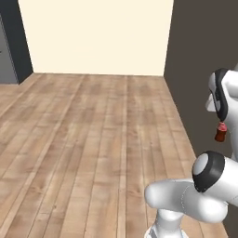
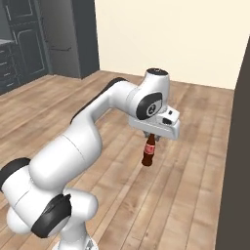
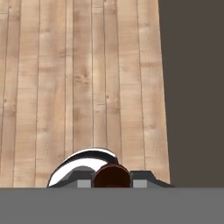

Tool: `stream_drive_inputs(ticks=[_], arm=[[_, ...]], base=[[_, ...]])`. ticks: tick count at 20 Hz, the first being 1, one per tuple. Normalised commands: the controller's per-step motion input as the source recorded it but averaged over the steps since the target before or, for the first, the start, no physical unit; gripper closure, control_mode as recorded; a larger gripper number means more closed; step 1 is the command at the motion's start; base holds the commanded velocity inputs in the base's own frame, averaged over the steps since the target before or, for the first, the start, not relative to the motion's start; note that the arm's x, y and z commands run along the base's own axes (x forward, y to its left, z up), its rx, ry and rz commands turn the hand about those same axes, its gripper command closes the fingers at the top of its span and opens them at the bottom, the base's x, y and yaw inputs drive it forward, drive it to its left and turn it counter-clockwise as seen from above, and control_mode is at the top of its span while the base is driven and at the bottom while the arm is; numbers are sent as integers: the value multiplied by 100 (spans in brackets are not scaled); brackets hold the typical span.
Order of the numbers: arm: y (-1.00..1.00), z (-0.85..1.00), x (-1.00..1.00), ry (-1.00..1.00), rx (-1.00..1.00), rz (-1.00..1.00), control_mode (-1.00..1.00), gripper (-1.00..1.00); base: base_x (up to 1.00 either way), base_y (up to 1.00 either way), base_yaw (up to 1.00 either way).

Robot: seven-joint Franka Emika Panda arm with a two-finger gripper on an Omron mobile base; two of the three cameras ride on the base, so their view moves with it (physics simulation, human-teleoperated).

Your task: Place the large bottle from the dining counter next to the other large bottle outside the sink, and place the small bottle from the dining counter next to the other small bottle inside the sink.

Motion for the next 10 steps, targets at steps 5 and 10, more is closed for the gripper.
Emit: stream_drive_inputs(ticks=[5, 10], arm=[[0, 0, 0, 0, 0, 0, 100, 100], [0, 0, 0, 0, 0, 0, 100, 100]], base=[[28, 0, 24], [2, 0, 25]])
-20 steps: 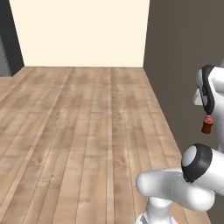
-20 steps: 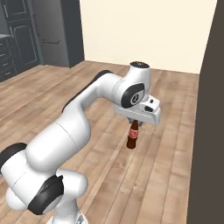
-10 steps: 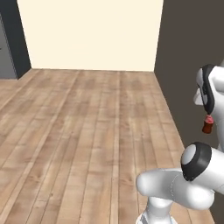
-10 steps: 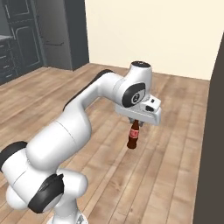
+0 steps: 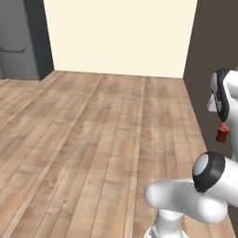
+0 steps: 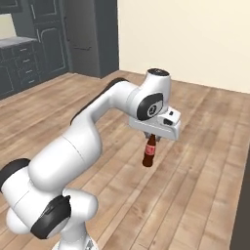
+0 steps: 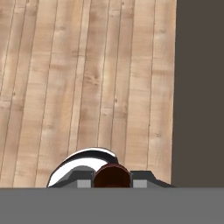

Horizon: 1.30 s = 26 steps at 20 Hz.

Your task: Place the large bottle from the dining counter next to the other large bottle outside the sink, and place the small bottle from the dining counter next to the other small bottle inside the sink.

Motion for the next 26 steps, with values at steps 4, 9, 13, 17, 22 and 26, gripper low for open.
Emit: stream_drive_inputs(ticks=[4, 9, 13, 17, 22, 26], arm=[[0, 0, 0, 0, 0, 0, 100, 100], [0, 0, 0, 0, 0, 0, 100, 100], [0, 0, 0, 0, 0, 0, 100, 100], [0, 0, 0, 0, 0, 0, 100, 100], [0, 0, 0, 0, 0, 0, 100, 100], [0, 0, 0, 0, 0, 0, 100, 100]], base=[[0, 0, 25], [0, 0, 25], [0, 0, 25], [0, 0, 25], [0, 0, 25], [0, 0, 25]])
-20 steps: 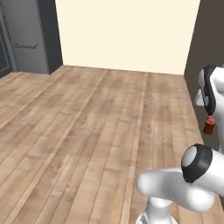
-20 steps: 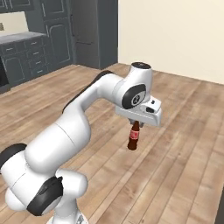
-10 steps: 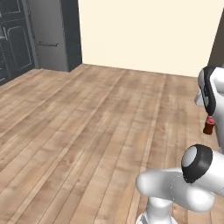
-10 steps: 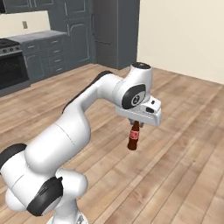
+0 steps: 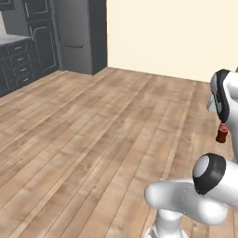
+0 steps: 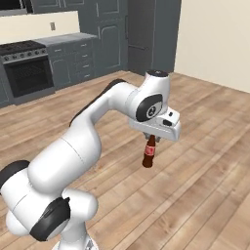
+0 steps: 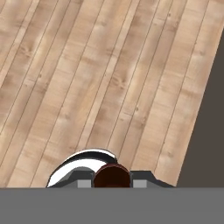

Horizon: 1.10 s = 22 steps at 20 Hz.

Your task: Place the large bottle from the dining counter next to the other large bottle outside the sink, and place the small bottle from the dining counter next to the other small bottle inside the sink.

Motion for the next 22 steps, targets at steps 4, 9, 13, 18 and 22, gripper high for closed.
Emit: stream_drive_inputs(ticks=[4, 9, 13, 18, 22], arm=[[0, 0, 0, 0, 0, 0, 100, 100], [0, 0, 0, 0, 0, 0, 100, 100], [0, 0, 0, 0, 0, 0, 100, 100], [0, 0, 0, 0, 0, 0, 100, 100], [0, 0, 0, 0, 0, 0, 100, 100]], base=[[0, 0, 25], [0, 0, 25], [0, 0, 25], [0, 0, 25], [0, 0, 25]])
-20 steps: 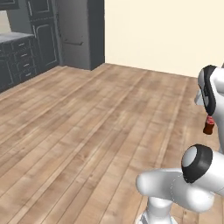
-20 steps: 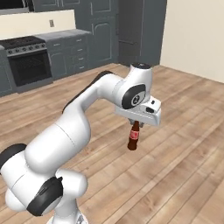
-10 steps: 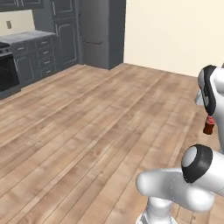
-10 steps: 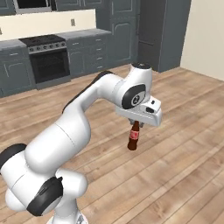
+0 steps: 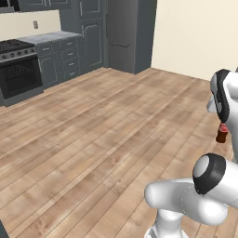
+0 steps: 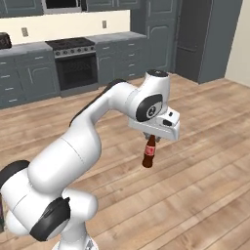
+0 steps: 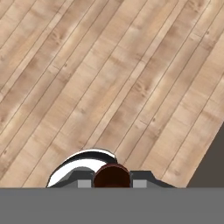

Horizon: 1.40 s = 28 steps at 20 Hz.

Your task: Place the large bottle from the dining counter next to the other large bottle outside the sink, and place the small bottle from the dining counter next to the other small bottle inside the sink.

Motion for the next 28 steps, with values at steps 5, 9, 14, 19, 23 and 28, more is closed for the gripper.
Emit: stream_drive_inputs(ticks=[5, 9, 14, 19, 23, 28], arm=[[0, 0, 0, 0, 0, 0, 100, 100], [0, 0, 0, 0, 0, 0, 100, 100], [0, 0, 0, 0, 0, 0, 100, 100], [0, 0, 0, 0, 0, 0, 100, 100], [0, 0, 0, 0, 0, 0, 100, 100], [0, 0, 0, 0, 0, 0, 100, 100]], base=[[0, 0, 25], [0, 0, 25], [0, 0, 25], [0, 0, 25], [0, 0, 25], [0, 0, 25]])
